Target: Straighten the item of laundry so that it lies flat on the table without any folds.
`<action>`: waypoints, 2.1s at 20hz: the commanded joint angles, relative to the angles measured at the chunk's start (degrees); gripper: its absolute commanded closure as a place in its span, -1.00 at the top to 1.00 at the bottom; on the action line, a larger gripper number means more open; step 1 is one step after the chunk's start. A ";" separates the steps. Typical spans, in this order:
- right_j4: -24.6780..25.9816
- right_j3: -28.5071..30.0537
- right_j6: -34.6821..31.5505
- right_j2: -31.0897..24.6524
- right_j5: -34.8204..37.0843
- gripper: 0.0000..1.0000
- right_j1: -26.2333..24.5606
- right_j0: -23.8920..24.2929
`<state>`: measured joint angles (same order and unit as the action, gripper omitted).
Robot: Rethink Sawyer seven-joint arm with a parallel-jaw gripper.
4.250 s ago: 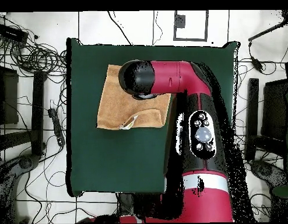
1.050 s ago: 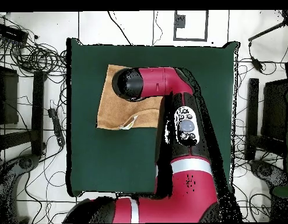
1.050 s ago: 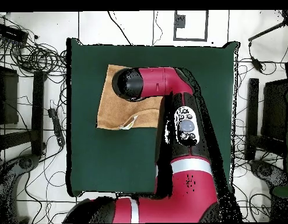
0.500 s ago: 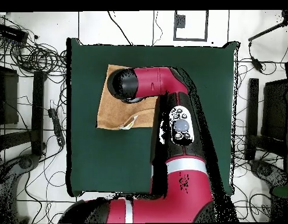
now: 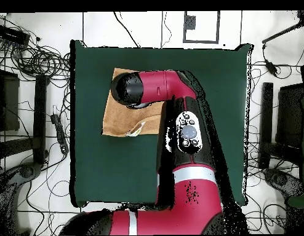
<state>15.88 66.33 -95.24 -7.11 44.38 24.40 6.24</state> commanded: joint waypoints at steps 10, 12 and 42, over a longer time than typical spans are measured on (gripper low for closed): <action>1.49 8.53 -2.21 -2.60 -2.57 1.00 1.33 -1.27; 1.66 9.38 -2.60 -2.42 -3.18 1.00 1.81 -1.24; 2.52 12.28 -6.25 0.88 -9.14 1.00 0.23 -3.75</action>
<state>17.38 70.69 -95.24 -5.13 36.68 27.02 4.20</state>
